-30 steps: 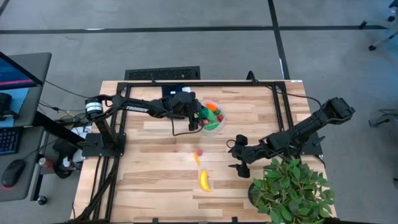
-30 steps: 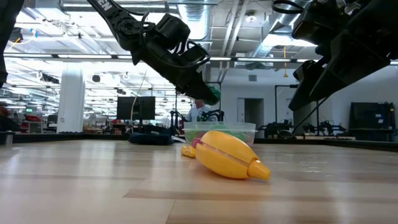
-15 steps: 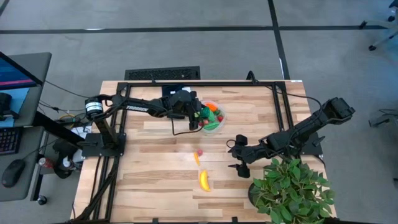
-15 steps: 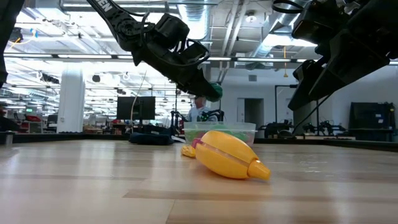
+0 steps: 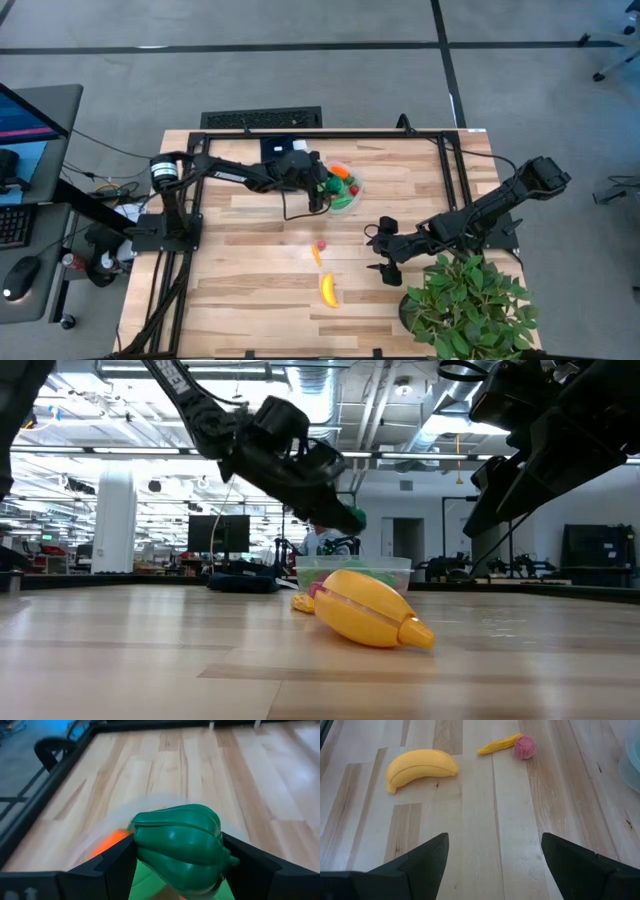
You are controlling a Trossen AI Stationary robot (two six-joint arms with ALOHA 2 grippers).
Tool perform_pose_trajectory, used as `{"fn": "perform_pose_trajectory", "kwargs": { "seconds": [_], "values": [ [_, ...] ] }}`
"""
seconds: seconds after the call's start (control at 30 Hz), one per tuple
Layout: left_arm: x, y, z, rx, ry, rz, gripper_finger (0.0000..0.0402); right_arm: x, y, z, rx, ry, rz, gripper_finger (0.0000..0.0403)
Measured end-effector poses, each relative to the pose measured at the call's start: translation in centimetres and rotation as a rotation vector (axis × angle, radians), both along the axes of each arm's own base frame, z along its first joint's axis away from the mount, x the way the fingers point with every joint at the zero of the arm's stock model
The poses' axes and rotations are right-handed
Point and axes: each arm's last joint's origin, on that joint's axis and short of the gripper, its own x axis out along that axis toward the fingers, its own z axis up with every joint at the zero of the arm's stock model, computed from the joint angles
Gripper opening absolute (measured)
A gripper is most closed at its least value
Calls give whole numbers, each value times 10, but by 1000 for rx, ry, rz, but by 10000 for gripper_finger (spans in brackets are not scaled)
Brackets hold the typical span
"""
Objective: Pick and placing Produce into tupperware
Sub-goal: Put the green bell pepper into the transparent container, then put the pink peach into the transparent container
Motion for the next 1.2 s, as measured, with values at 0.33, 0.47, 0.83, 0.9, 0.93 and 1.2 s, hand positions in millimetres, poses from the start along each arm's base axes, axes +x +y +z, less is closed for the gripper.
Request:
{"fn": "perform_pose_trajectory", "kwargs": {
  "seconds": [0.33, 0.47, 0.83, 0.9, 0.93, 1.2],
  "values": [
    [2, 1, -13, -27, 35, -12, 245, -1, 1, 0, -4, 1, 10, 312],
    [-1, 0, -17, -6, 89, -32, 248, -1, 1, 0, -8, 0, 10, 312],
    [-2, -1, -19, 16, 114, -49, 271, 0, 1, 0, -17, -4, 2, 312],
    [-2, -1, -19, 16, 113, -49, 274, 0, 1, 0, -17, -4, 2, 312],
    [-2, -1, -19, 17, 113, -49, 275, 0, 1, 0, -17, -4, 2, 312],
    [3, 1, -11, 30, 80, -47, 279, 0, 1, 0, -17, -4, 2, 312]
  ]
}}
